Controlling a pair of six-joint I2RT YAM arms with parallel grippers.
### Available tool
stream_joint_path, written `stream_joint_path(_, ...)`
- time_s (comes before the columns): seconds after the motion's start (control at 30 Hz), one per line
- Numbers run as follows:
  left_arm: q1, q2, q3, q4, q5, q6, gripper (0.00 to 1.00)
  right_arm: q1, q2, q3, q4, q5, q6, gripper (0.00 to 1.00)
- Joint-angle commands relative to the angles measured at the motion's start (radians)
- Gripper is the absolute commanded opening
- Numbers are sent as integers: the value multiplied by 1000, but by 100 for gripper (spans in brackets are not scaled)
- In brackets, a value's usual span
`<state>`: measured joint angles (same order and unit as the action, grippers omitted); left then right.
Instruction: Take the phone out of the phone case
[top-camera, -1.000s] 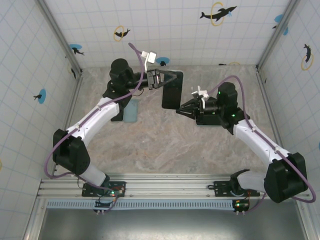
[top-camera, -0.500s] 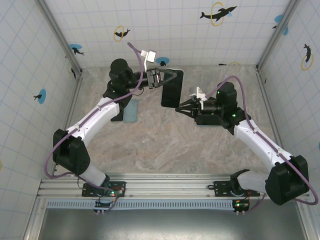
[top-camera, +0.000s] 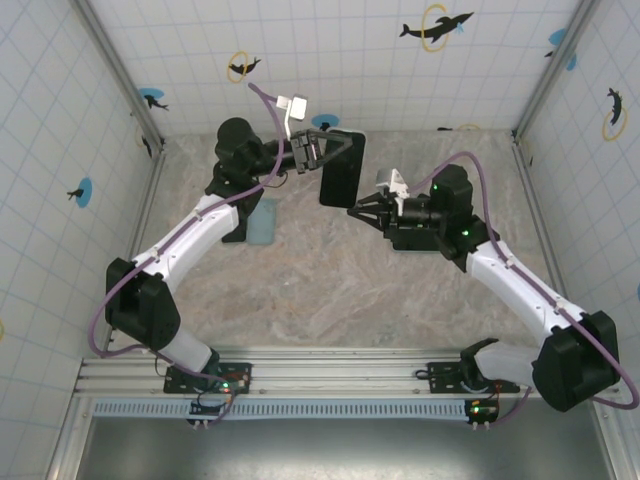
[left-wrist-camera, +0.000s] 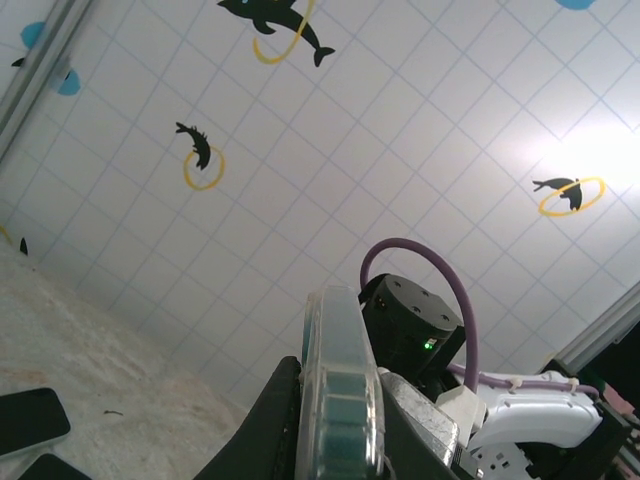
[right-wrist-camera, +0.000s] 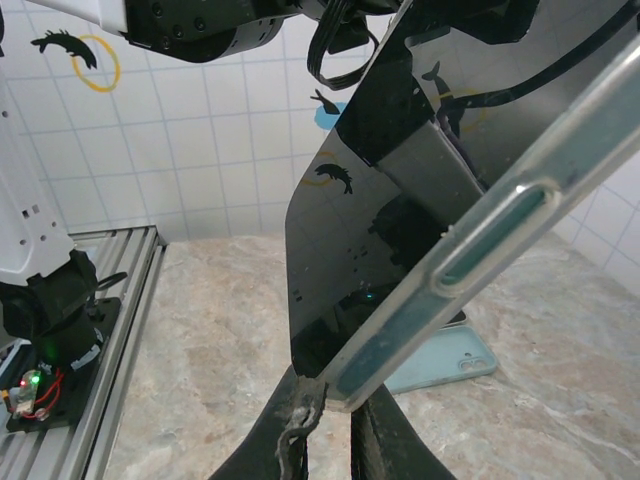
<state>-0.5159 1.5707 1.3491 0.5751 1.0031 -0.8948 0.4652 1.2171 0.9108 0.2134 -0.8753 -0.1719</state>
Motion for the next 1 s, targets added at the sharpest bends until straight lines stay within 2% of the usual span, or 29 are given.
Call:
stream_joint_path(0.0,-59,-10,1,-74,126,-146,0,-13,-22,11,228,273,-47,2)
stream_joint_path(0.57,-59,4,-4,-27,107,-181,0,32,-52,-40,270,413,-102,2)
stream_joint_path(0.67,-58,-3,-7,-61,88,-153,0,31,-50,-33,270,393,-87,2)
stream_joint_path(0.77,-49,-9,-15,-81,53,-124,0,16,-57,-50,316,319,-12,3)
stream_joint_path(0.87,-35,-15,-23,-70,9,-122,0,5,-73,-82,357,264,63,8)
stream_joint_path(0.97,-33,-10,-21,-71,-7,-114,0,-5,-75,-109,417,217,176,24)
